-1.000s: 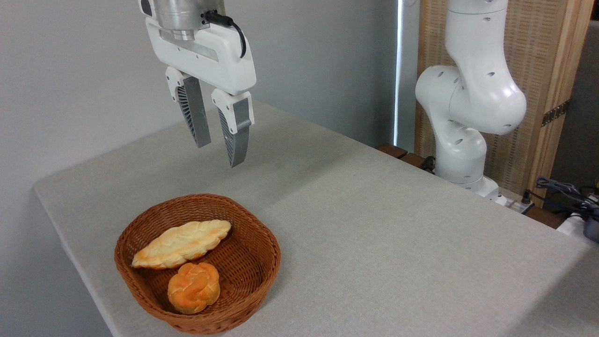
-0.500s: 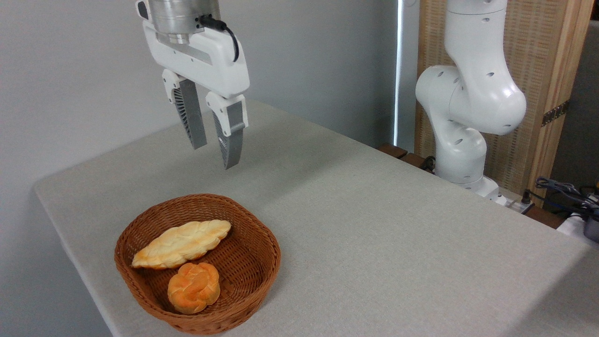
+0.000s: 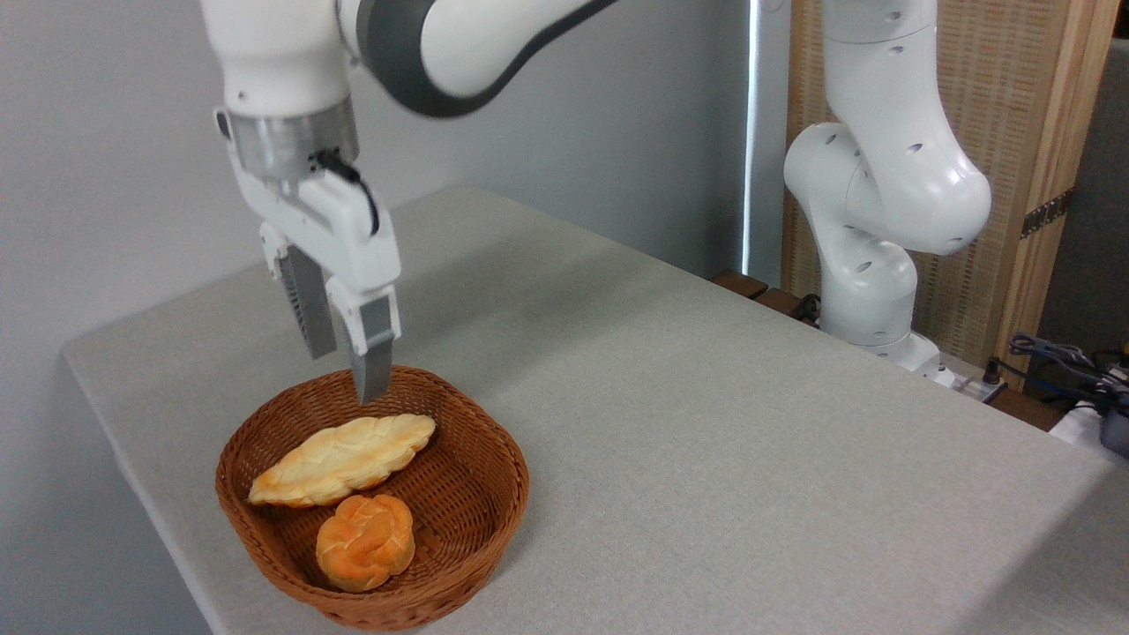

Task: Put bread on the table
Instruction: 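Lower the gripper fingers around the long flat bread's edge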

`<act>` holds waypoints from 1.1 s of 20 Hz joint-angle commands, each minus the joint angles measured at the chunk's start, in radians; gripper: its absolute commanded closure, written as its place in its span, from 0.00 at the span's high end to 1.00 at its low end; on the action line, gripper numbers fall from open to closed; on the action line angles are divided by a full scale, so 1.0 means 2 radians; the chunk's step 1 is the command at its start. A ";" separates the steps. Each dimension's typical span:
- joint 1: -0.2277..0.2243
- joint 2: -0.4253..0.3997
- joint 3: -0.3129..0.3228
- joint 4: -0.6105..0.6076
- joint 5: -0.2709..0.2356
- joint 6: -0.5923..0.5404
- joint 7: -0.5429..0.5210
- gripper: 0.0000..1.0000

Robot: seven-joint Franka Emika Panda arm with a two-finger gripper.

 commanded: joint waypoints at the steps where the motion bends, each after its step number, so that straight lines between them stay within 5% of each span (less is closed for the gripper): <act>1: -0.003 0.020 -0.005 0.000 -0.001 0.021 -0.009 1.00; 22: -0.005 0.055 -0.014 -0.013 0.017 -0.005 -0.008 1.00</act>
